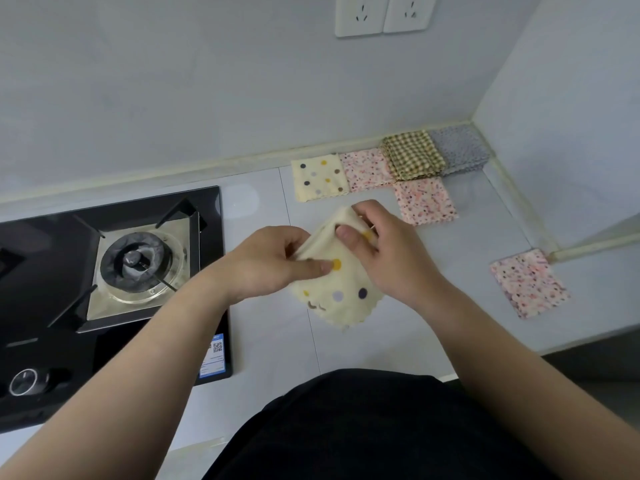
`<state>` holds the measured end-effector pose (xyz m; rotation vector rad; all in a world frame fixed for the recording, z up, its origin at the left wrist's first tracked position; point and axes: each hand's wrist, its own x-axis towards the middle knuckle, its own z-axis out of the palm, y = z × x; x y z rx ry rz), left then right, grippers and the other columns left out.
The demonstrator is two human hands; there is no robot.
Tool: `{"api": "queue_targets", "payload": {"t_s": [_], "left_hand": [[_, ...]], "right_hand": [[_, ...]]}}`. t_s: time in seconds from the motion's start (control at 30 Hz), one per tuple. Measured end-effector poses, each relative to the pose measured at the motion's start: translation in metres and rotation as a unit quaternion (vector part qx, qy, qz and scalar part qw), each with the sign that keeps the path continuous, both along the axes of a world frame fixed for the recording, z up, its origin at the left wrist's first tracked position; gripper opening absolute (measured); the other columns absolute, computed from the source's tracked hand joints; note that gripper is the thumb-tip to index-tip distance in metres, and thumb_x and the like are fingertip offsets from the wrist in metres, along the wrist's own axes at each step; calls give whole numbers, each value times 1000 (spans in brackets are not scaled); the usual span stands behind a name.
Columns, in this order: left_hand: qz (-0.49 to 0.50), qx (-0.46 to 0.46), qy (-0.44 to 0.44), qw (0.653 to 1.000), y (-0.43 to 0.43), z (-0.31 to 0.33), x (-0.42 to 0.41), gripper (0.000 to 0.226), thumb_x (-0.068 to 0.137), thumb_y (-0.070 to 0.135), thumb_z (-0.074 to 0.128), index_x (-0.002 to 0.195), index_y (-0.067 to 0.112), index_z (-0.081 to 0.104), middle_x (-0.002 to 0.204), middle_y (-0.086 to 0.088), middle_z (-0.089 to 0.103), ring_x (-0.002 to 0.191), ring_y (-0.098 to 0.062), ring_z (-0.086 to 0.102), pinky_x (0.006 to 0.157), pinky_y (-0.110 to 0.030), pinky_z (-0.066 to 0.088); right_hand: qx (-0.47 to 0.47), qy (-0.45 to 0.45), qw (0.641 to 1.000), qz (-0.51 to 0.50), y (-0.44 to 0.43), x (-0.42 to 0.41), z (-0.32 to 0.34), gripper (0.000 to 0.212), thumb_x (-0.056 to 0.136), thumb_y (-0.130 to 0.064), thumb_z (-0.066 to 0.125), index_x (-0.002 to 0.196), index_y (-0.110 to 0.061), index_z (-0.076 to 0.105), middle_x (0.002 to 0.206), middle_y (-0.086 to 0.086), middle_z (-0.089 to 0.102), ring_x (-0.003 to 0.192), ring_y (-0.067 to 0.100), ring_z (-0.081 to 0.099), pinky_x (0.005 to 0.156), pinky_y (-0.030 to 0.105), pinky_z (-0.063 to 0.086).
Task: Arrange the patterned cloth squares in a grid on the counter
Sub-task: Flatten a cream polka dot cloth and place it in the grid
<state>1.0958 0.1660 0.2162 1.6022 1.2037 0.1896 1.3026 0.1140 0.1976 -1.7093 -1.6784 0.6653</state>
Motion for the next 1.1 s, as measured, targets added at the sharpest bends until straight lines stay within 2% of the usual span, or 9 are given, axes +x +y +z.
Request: {"api": "queue_targets", "payload": {"t_s": [0.13, 0.27, 0.43, 0.57, 0.63, 0.7, 0.83, 1.0, 1.1], "left_hand": [[39, 36, -13, 999, -5, -2, 12, 41, 85, 60, 68, 95, 21, 62, 81, 6, 65, 69, -6, 58, 64, -25, 46], [90, 73, -73, 991, -8, -11, 14, 33, 89, 50, 70, 95, 18, 61, 91, -11, 70, 68, -10, 59, 61, -30, 48], [113, 62, -82, 988, -6, -14, 12, 33, 91, 50, 69, 95, 18, 61, 90, -10, 71, 69, -13, 61, 62, -32, 50], [97, 7, -72, 993, -3, -11, 15, 43, 89, 66, 60, 97, 24, 66, 91, 1, 74, 80, -16, 70, 72, -36, 55], [91, 27, -54, 994, -1, -10, 20, 54, 85, 76, 51, 94, 24, 66, 90, 5, 72, 83, -16, 69, 76, -36, 55], [93, 67, -23, 993, 0, -13, 26, 56, 92, 71, 48, 91, 17, 61, 84, 5, 67, 78, -15, 63, 74, -33, 51], [107, 160, 3, 981, 1, -24, 31, 45, 101, 53, 47, 90, 10, 55, 74, 1, 58, 66, -12, 52, 60, -24, 42], [131, 201, 13, 971, 3, -36, 29, 40, 102, 51, 46, 84, 15, 48, 67, 3, 51, 57, -7, 44, 53, -21, 35], [164, 186, 16, 969, 7, -40, 31, 44, 103, 53, 43, 86, 13, 48, 70, 2, 51, 63, -16, 47, 59, -32, 39]], "right_hand": [[7, 19, 1000, -7, -2, 0, 1, 37, 95, -47, 63, 118, -23, 45, 93, -12, 59, 79, -2, 60, 60, 15, 45], [-38, 64, 996, -41, 0, 2, 3, 43, 95, -58, 55, 125, -28, 47, 90, -9, 65, 75, 1, 64, 60, 16, 45], [-95, -2, 995, -17, -1, 2, 2, 57, 89, -73, 29, 79, -21, 52, 71, -5, 62, 67, 10, 60, 58, 29, 40], [-68, -37, 997, 11, -3, 0, 2, 57, 93, -68, 25, 89, -17, 51, 76, -2, 63, 69, 12, 61, 57, 32, 45], [-77, -47, 995, 36, -3, -1, 4, 55, 98, -64, 24, 94, -16, 52, 77, -3, 65, 72, 13, 63, 64, 35, 50], [-96, -56, 992, 53, -4, -2, 4, 50, 101, -61, 24, 96, -19, 51, 77, -7, 65, 75, 12, 63, 67, 35, 51], [-113, -54, 990, 56, -6, 1, -2, 47, 94, -71, 35, 86, -26, 47, 76, -8, 65, 70, 11, 63, 61, 36, 48], [-168, 11, 985, 23, 0, 8, -11, 56, 84, -67, 66, 70, -15, 50, 63, -4, 57, 58, 14, 57, 56, 32, 41], [-199, 208, 956, -51, 0, 8, -19, 50, 82, -57, 76, 80, -9, 61, 77, 5, 71, 74, 20, 70, 69, 35, 49]]}}
